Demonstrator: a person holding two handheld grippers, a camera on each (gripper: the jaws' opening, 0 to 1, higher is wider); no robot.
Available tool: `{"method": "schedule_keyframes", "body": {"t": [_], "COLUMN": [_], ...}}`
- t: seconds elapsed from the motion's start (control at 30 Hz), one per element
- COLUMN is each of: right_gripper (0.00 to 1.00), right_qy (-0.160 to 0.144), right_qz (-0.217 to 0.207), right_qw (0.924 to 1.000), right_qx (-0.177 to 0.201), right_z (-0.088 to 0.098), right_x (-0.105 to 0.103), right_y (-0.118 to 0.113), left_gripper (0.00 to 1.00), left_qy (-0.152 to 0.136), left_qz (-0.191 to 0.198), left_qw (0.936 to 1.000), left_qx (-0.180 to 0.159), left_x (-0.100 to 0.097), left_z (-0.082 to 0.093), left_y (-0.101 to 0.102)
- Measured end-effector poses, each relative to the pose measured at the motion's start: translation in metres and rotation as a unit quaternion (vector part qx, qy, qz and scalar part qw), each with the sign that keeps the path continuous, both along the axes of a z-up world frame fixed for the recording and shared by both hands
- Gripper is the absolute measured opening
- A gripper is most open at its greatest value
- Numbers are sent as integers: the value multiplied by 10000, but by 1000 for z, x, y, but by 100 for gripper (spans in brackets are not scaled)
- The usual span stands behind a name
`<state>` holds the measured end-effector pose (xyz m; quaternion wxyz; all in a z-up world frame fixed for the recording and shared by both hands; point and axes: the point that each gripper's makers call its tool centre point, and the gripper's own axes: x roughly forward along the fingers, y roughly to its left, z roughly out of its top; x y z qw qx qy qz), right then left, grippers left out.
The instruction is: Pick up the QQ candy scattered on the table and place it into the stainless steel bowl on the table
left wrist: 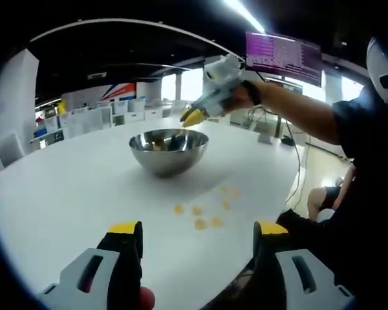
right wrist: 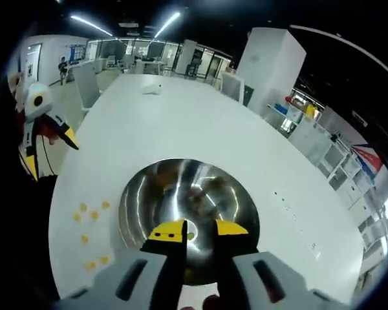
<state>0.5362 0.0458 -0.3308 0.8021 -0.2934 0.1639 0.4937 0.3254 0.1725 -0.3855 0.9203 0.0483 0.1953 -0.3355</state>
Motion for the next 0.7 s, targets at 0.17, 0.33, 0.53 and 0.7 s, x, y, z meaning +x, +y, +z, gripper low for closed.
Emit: {"method": "schedule_keyframes", "body": {"t": [0.17, 0.33, 0.53, 0.7], "right_gripper": [16, 16, 16, 16], "right_qy": [-118, -233, -292, -312], "right_qz": [-132, -365, -564, -787], "right_qw": [9985, 9951, 9880, 9759], "right_qx": [521, 886, 1407, 2010], "right_z": [18, 26, 27, 26], "right_x": [-32, -63, -98, -123], "right_y": [-24, -50, -65, -74], "left_gripper": [70, 70, 70, 70], "left_qy": [40, 30, 23, 33], "left_qz": [38, 59, 22, -40], "left_qw": [10000, 10000, 10000, 10000], "left_qx": [12, 1, -6, -24], "left_x": [0, 2, 5, 5], "left_z": [-4, -2, -1, -2], "left_y": [3, 3, -2, -7]}}
